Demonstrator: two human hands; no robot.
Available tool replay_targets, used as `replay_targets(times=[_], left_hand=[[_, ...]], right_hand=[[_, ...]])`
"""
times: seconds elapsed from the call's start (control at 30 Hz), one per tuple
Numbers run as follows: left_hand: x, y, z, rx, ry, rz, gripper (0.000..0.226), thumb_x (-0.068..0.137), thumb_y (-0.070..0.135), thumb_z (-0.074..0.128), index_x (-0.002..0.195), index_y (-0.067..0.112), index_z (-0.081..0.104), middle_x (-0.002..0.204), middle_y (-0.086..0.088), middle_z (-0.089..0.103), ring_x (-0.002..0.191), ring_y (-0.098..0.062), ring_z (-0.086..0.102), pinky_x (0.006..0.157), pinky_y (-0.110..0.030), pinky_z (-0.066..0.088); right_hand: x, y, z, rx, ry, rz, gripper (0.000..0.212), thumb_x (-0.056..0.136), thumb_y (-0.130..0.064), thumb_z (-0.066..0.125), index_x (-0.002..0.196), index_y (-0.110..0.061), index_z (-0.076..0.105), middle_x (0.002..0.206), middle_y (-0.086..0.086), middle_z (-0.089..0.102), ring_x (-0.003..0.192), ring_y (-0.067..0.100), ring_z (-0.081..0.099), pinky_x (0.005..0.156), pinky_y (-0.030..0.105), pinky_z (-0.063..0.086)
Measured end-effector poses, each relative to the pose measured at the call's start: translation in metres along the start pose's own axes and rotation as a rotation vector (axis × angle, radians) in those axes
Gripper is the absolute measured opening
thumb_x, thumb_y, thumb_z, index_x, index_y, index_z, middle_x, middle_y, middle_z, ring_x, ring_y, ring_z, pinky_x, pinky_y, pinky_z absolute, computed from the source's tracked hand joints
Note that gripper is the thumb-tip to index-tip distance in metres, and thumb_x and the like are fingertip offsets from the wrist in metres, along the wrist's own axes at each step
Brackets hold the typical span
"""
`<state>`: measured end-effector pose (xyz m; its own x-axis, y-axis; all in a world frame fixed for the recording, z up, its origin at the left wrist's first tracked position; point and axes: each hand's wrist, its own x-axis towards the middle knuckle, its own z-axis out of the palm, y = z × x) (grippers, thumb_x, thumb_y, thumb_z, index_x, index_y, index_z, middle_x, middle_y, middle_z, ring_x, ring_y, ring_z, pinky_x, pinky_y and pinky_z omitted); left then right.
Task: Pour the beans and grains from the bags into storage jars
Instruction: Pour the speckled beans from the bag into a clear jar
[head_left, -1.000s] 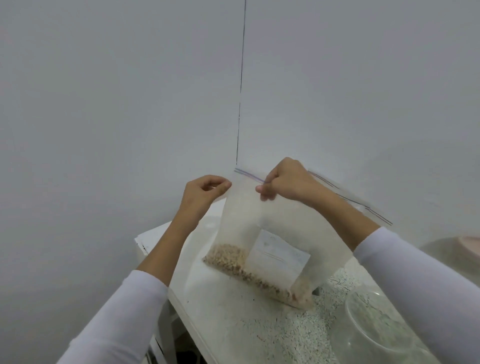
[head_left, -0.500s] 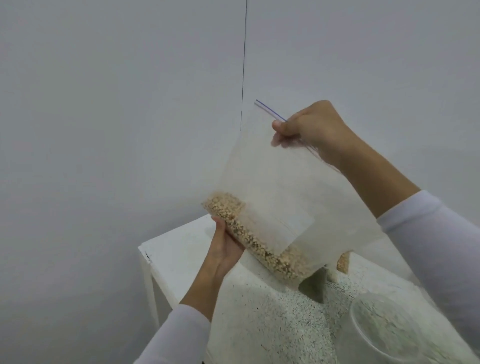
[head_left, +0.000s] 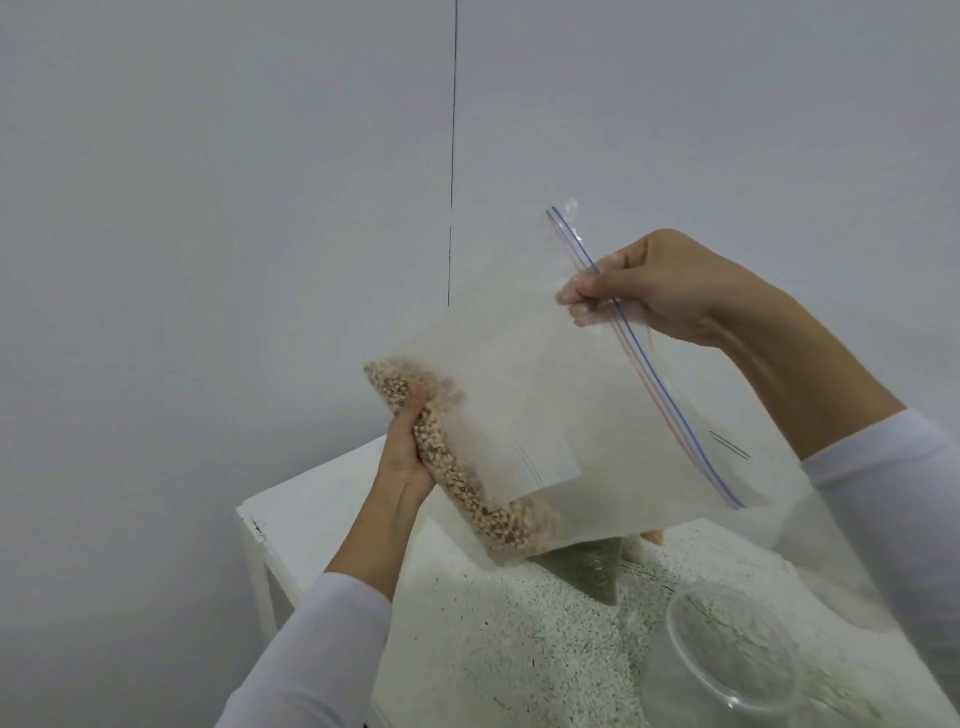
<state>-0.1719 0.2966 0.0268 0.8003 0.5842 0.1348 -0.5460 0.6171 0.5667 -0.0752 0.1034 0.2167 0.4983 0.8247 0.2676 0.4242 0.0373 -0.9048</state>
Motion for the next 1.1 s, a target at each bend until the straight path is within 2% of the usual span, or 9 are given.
replay_targets(times=[0.07,0.13,0.3,0.43,0.63,0.77,0.87,0.97,1.1], left_hand=[[0.003,0.004,0.002,0.011,0.031,0.013,0.039,0.044,0.038,0.090,0.069,0.010,0.078,0.078,-0.007,0.074,0.069,-0.019,0.072,0.060,-0.034,0.060],[0.005,0.007,0.006,0.013,0.073,0.021,0.024,0.066,0.034,0.071,0.066,0.011,0.077,0.076,-0.006,0.073,0.066,-0.018,0.071,0.060,-0.034,0.060],[0.011,0.013,0.014,0.049,0.103,0.038,0.023,0.078,0.025,0.065,0.061,0.014,0.074,0.068,-0.001,0.070,0.063,-0.014,0.067,0.066,-0.030,0.058],[0.016,0.016,0.017,0.082,0.125,0.081,0.040,0.091,0.016,0.058,0.053,0.013,0.072,0.059,0.001,0.068,0.054,-0.009,0.065,0.057,-0.023,0.056],[0.021,0.024,0.025,0.182,0.171,0.142,0.040,0.090,0.008,0.058,0.052,0.011,0.072,0.059,0.002,0.069,0.053,-0.008,0.065,0.051,-0.020,0.054],[0.021,0.023,0.033,0.166,0.185,0.160,0.026,0.089,0.008,0.060,0.065,0.009,0.070,0.062,0.000,0.070,0.056,-0.010,0.067,0.056,-0.022,0.056],[0.020,0.024,0.037,0.146,0.171,0.170,0.022,0.089,0.006,0.060,0.069,0.006,0.069,0.062,-0.003,0.070,0.058,-0.012,0.068,0.058,-0.024,0.057],[0.019,0.026,0.040,0.140,0.150,0.190,0.029,0.091,0.008,0.059,0.065,0.006,0.071,0.064,-0.005,0.071,0.059,-0.014,0.068,0.063,-0.025,0.059],[0.017,0.030,0.042,0.206,0.136,0.207,0.020,0.093,0.013,0.057,0.080,0.001,0.066,0.067,-0.006,0.072,0.061,-0.014,0.069,0.064,-0.025,0.058]], right_hand=[[-0.004,0.003,-0.003,0.003,0.021,-0.012,0.012,0.089,0.004,0.057,0.086,0.011,0.065,0.069,0.007,0.071,0.062,0.016,0.064,0.074,0.023,0.057],[-0.007,0.006,-0.004,0.040,0.074,-0.035,0.012,0.087,0.005,0.059,0.089,0.017,0.064,0.065,0.008,0.069,0.061,0.018,0.062,0.073,0.024,0.057],[-0.012,0.009,-0.007,0.135,0.238,-0.051,0.017,0.078,0.004,0.068,0.084,0.018,0.063,0.061,0.011,0.068,0.056,0.021,0.059,0.076,0.030,0.058],[-0.017,0.009,-0.012,0.109,0.284,-0.014,0.017,0.077,-0.001,0.072,0.082,0.014,0.065,0.079,0.017,0.072,0.063,0.025,0.065,0.071,0.029,0.060],[-0.027,0.007,-0.015,0.135,0.290,0.009,0.016,0.083,0.000,0.067,0.085,0.016,0.062,0.086,0.019,0.071,0.062,0.021,0.067,0.063,0.026,0.058],[-0.031,0.007,-0.015,0.166,0.311,0.011,0.012,0.083,0.002,0.066,0.082,0.014,0.062,0.086,0.021,0.070,0.061,0.022,0.067,0.064,0.027,0.059],[-0.035,0.006,-0.016,0.177,0.324,0.015,0.016,0.083,0.003,0.066,0.088,0.018,0.061,0.087,0.022,0.070,0.062,0.022,0.067,0.063,0.028,0.059],[-0.038,0.007,-0.016,0.179,0.330,0.016,0.019,0.083,0.003,0.066,0.091,0.020,0.061,0.088,0.022,0.071,0.063,0.023,0.067,0.064,0.028,0.059],[-0.043,0.007,-0.020,0.117,0.334,0.004,0.017,0.082,0.002,0.067,0.088,0.018,0.062,0.085,0.019,0.072,0.065,0.023,0.068,0.062,0.026,0.058]])
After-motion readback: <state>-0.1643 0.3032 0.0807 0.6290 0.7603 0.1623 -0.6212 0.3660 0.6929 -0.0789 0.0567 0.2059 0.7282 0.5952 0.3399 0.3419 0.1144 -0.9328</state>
